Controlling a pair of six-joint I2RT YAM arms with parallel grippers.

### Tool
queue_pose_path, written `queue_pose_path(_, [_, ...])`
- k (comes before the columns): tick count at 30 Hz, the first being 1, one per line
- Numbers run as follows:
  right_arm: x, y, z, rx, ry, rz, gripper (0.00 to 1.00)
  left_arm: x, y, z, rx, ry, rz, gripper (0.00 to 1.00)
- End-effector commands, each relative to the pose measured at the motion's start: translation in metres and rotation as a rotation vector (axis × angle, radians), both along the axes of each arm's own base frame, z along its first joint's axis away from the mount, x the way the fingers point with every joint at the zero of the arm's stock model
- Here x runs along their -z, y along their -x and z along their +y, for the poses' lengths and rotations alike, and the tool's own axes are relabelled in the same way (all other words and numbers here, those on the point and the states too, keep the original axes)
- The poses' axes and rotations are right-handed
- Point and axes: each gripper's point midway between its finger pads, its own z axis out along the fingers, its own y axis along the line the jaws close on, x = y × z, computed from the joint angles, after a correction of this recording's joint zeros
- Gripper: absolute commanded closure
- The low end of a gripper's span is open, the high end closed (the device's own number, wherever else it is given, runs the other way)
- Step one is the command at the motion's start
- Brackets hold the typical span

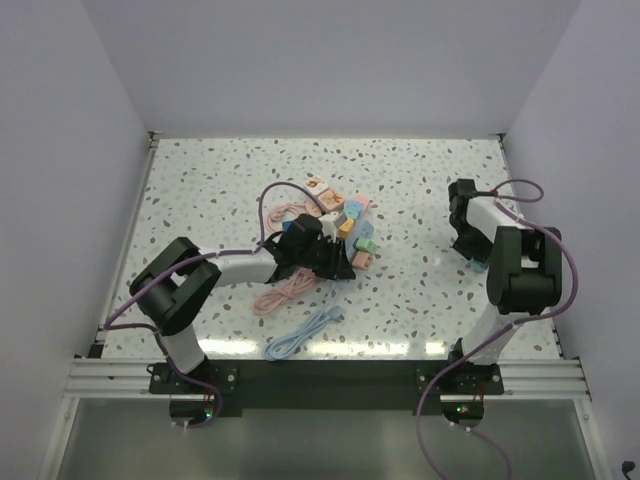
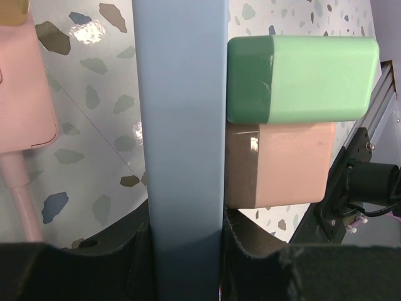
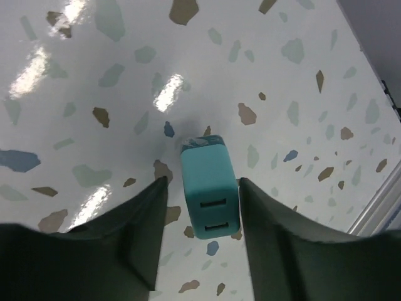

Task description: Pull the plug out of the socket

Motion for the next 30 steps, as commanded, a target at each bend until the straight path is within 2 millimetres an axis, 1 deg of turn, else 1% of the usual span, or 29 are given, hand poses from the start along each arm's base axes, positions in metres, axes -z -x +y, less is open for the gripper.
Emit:
queue_pose_path(1, [-0.018,-0.017,0.013,-0.092,-0.095,-0.089,0.43,-0.029,-0.011,-0.014,0.031,0.053,-0.082,1.0])
queue_pose_path(2, [-0.021,-0.02,0.018,-0.118,-0.126,-0.11,0.37,-0.028,-0.013,-0.015,0.025,0.048,-0.08,1.0])
queue_pose_path(3, [-0.029,-0.022,0.024,-0.143,-0.161,-0.151,0.33,-0.027,-0.015,-0.016,0.021,0.042,-0.077,1.0])
queue_pose_path(4, [-0.031,-0.022,0.034,-0.176,-0.212,-0.156,0.29,-0.028,-0.017,-0.017,0.019,0.042,-0.082,1.0])
queue_pose_path(5, [-0.033,-0.021,0.04,-0.19,-0.246,-0.162,0.27,-0.027,-0.018,-0.018,0.017,0.04,-0.082,1.0])
queue_pose_path(6, [-0.04,-0.014,0.044,-0.197,-0.269,-0.17,0.26,-0.026,-0.02,-0.018,0.015,0.037,-0.083,1.0])
queue_pose_path(8, [-0.044,-0.006,0.058,-0.204,-0.344,-0.183,0.22,-0.024,-0.023,-0.02,0.01,0.031,-0.082,1.0])
queue_pose_path(9, [-0.05,0.0,0.062,-0.215,-0.364,-0.211,0.21,-0.024,-0.024,-0.021,0.007,0.032,-0.079,1.0])
queue_pose_path(10, [-0.053,0.003,0.083,-0.252,-0.47,-0.243,0.21,-0.026,-0.026,-0.023,0.006,0.036,-0.083,1.0])
queue_pose_path(11, [-0.059,-0.005,0.097,-0.3,-0.535,-0.311,0.21,-0.024,-0.027,-0.025,0.007,0.038,-0.078,1.0])
queue_pose_path(12, [-0.052,0.005,0.112,-0.345,-0.614,-0.316,0.21,-0.023,-0.027,-0.026,0.007,0.04,-0.073,1.0])
queue_pose_path(13, [-0.065,0.007,0.126,-0.398,-0.666,-0.387,0.21,-0.026,-0.029,-0.029,0.011,0.049,-0.076,1.0])
queue_pose_path(14, [-0.072,0.01,0.152,-0.469,-0.802,-0.423,0.21,-0.024,-0.03,-0.03,0.009,0.047,-0.07,1.0])
queue_pose_path(15, [-0.071,0.013,0.161,-0.505,-0.835,-0.451,0.22,-0.024,-0.03,-0.031,0.007,0.052,-0.067,1.0])
queue_pose_path(16, [-0.08,0.018,0.175,-0.56,-0.863,-0.482,0.22,-0.025,-0.031,-0.033,0.008,0.057,-0.066,1.0])
queue_pose_path(19, [-0.086,0.03,0.209,-0.649,-1.003,-0.512,0.22,-0.026,-0.034,-0.037,0.007,0.069,-0.065,1.0])
queue_pose_path(21, [-0.088,0.034,0.225,-0.7,-1.034,-0.528,0.22,-0.025,-0.036,-0.039,0.007,0.07,-0.061,1.0])
queue_pose_path(22, [-0.09,0.034,0.23,-0.681,-1.059,-0.542,0.22,-0.026,-0.037,-0.04,0.006,0.072,-0.062,1.0])
queue_pose_path(23, [-0.098,0.026,0.237,-0.706,-1.077,-0.6,0.22,-0.025,-0.037,-0.04,0.003,0.071,-0.059,1.0])
queue_pose_path(24, [-0.093,0.031,0.246,-0.703,-1.117,-0.594,0.22,-0.025,-0.037,-0.041,0.0,0.072,-0.056,1.0])
queue_pose_path(25, [-0.095,0.029,0.25,-0.669,-1.142,-0.608,0.22,-0.026,-0.038,-0.041,-0.003,0.071,-0.058,1.0])
queue_pose_path(28, [-0.094,0.023,0.26,-0.657,-1.159,-0.633,0.22,-0.026,-0.039,-0.04,-0.012,0.069,-0.057,1.0])
queue_pose_path(30, [-0.094,0.016,0.264,-0.659,-1.164,-0.65,0.22,-0.028,-0.038,-0.041,-0.016,0.071,-0.059,1.0])
